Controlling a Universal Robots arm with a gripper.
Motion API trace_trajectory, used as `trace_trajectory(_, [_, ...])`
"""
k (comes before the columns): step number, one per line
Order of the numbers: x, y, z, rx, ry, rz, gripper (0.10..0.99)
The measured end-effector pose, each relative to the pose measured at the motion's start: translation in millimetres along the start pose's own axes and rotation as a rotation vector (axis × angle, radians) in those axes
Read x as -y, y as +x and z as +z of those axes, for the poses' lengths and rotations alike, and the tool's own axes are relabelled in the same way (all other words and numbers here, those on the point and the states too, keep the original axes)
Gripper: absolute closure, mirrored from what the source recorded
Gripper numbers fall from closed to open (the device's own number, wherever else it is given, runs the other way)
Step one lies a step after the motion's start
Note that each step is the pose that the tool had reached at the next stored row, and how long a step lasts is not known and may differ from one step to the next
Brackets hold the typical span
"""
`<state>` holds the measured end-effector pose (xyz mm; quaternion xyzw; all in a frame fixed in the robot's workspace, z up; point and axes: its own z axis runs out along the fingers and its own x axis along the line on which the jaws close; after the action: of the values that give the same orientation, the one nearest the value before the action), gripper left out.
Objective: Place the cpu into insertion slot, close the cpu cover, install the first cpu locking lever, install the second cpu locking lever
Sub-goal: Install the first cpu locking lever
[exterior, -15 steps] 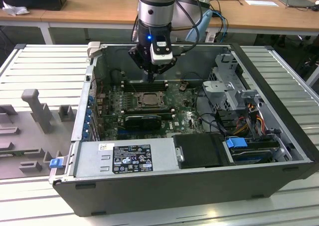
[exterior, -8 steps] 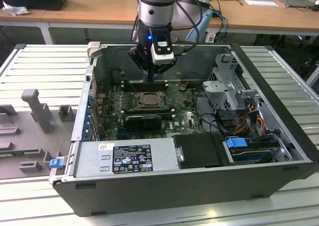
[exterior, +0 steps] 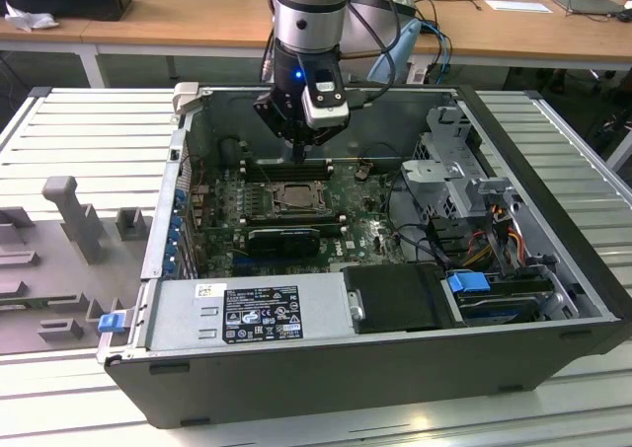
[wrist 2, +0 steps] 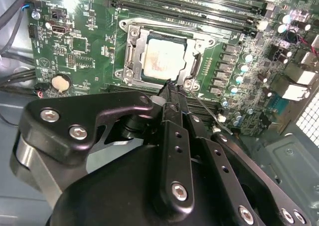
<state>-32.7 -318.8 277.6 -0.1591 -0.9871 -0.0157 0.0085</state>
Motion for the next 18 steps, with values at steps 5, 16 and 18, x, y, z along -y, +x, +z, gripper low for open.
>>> trace_trajectory(5, [0.0,0.0,0.0,-0.0014,0.001,-0.056,0.980])
trace_trajectory(16, [1.4,4.0,0.1,0.0191,-0.004,-0.171,0.980])
trace_trajectory(18, [3.0,9.0,0.2,0.0219,-0.005,-0.172,0.980])
